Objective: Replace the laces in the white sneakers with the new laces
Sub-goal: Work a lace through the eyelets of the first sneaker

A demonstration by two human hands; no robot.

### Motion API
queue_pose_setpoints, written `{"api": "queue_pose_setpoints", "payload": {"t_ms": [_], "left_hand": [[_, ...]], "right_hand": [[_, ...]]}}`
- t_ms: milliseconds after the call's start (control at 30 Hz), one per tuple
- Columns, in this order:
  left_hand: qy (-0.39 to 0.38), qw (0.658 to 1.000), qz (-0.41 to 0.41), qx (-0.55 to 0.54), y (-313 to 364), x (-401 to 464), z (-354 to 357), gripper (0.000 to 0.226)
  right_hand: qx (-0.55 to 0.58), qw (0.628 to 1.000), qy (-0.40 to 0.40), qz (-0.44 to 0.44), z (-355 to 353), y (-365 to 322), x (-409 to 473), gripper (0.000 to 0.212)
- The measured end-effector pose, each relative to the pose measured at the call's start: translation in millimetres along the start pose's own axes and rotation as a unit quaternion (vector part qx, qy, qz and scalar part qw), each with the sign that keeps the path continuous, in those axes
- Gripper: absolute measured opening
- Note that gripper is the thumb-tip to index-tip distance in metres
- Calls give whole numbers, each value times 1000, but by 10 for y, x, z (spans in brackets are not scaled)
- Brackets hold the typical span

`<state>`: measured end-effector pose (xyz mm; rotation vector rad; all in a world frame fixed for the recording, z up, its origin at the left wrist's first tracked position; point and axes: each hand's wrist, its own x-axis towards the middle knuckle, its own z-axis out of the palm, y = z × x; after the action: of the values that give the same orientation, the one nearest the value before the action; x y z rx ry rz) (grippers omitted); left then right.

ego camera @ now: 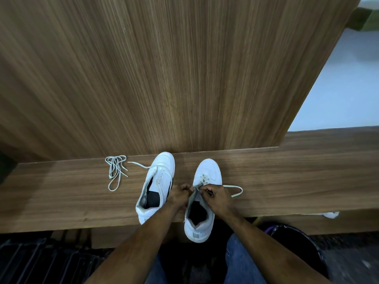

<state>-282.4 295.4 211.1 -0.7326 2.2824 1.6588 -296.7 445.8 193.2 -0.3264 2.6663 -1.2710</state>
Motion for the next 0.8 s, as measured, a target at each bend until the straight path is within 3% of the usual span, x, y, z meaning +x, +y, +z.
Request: {"api": "queue_pose_setpoints", "payload": {"t_ms": [233,367,500,700,800], "left_hand": [[13,1000,-5,-3,-1,-18,1,14],[6,993,-78,-83,48,-43,-17,27],[-33,996,-76,-43,104,-36,-22,25],[-14,998,-36,57,185,53,-87,26],[22,994,-56,-94,299,79,-226,31]], "right_hand": [[-65,998,10,5,18,-76,0,16],[-114,993,33,26,35,-119,45,19],[-136,990,23,8,42,-180,86,20],[-191,981,7,-31,-56,-156,47,27],[-278,955,45,-88,-94,-66,-35,32]]}}
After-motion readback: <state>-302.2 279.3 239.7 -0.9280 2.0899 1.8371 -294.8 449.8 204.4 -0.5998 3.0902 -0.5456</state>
